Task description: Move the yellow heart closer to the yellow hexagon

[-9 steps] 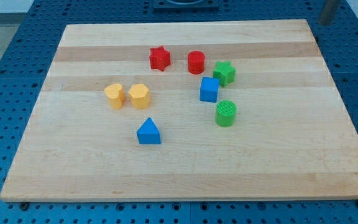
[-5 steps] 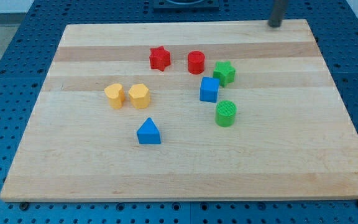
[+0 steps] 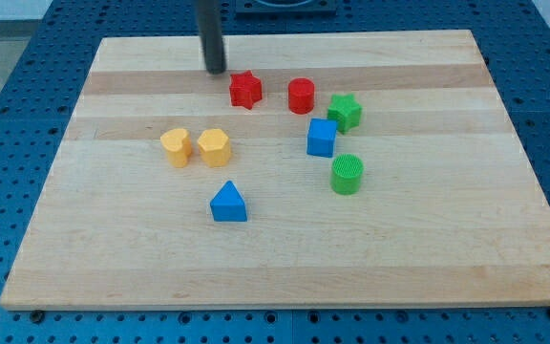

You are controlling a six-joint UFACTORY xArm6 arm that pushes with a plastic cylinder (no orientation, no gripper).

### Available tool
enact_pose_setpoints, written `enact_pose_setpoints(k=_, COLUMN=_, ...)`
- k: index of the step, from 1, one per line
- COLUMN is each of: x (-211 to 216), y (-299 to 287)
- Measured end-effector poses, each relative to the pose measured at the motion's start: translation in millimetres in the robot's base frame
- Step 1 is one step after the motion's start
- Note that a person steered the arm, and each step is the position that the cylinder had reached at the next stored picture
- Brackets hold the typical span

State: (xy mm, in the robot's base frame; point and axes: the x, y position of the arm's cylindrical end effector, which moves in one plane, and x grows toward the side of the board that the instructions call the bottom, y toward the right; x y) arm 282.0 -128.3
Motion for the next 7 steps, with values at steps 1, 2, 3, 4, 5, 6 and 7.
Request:
enact_pose_setpoints(k=1, x=31.2, y=-47.0)
enact_pose_setpoints(k=2, x=75.1, y=-66.9)
enact_pose_setpoints(k=3, x=122.3, y=-73.4)
enact_pose_setpoints(k=4, x=173.3, y=-73.4)
enact_pose_setpoints(k=5, x=205.7, y=-69.7)
enact_pose_setpoints(k=6, x=204.1, y=-52.7)
enact_pose_setpoints(k=7, x=198.7, y=-39.8)
